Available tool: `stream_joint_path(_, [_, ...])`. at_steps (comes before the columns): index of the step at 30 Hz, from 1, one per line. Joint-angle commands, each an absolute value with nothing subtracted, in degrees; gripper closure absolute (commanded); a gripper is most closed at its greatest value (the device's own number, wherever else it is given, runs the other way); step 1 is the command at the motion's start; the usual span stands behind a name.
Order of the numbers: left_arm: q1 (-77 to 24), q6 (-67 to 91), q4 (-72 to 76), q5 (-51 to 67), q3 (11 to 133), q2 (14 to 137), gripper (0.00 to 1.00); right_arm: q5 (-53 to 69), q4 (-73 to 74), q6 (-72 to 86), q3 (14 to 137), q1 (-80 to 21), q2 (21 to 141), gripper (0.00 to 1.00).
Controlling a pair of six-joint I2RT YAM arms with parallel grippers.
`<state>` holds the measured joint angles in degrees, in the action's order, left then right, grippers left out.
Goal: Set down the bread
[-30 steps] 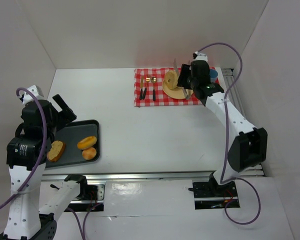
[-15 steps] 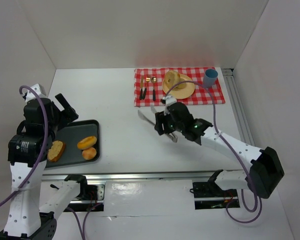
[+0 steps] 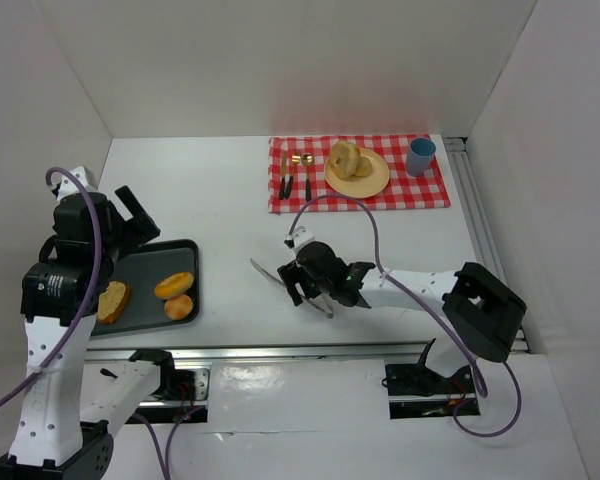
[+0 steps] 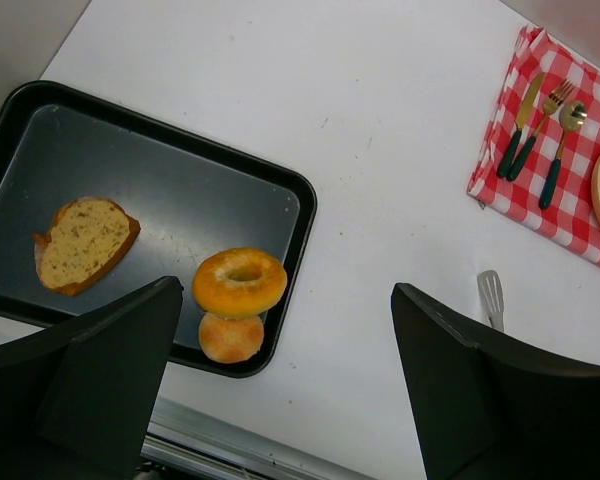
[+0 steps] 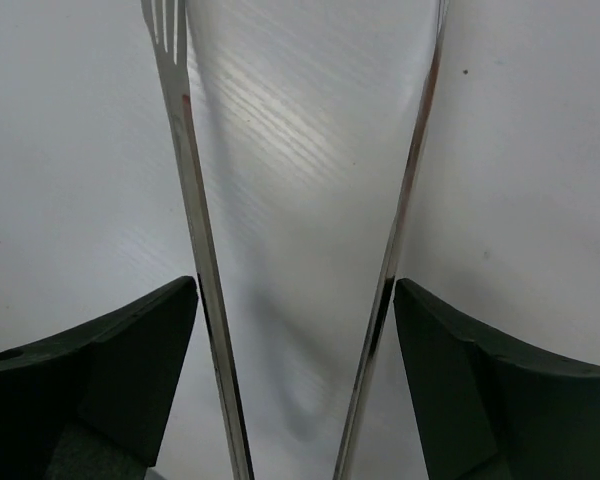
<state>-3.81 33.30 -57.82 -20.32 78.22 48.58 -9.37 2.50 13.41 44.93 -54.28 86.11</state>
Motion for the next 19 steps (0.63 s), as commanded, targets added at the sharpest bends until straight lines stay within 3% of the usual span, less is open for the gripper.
stream_joint_path(1, [-3.96, 33.66, -55.46, -20.13, 77.96, 48.16, 0.01, -13.88, -2.91, 11.87, 47.98, -54.58, 86.57, 0.12])
stream_joint_path(3, [-3.96, 33.14, -55.46, -20.74, 77.43, 47.55, 0.01, -17.47, 3.14, 11.87, 52.63, -54.58, 86.57, 0.0])
stream_joint_path(10, [-3.96, 32.61, -54.84, -20.74, 76.82, 47.63, 0.01, -33.04, 17.92, 20.11, 61.7, -49.14, 83.33, 0.0])
stream_joint_path(19, [-3.96, 31.99, -53.44, -18.98, 77.34, 47.64, 0.01, -30.43, 20.48, 29.44, 51.6, -31.31, 77.0, 0.0])
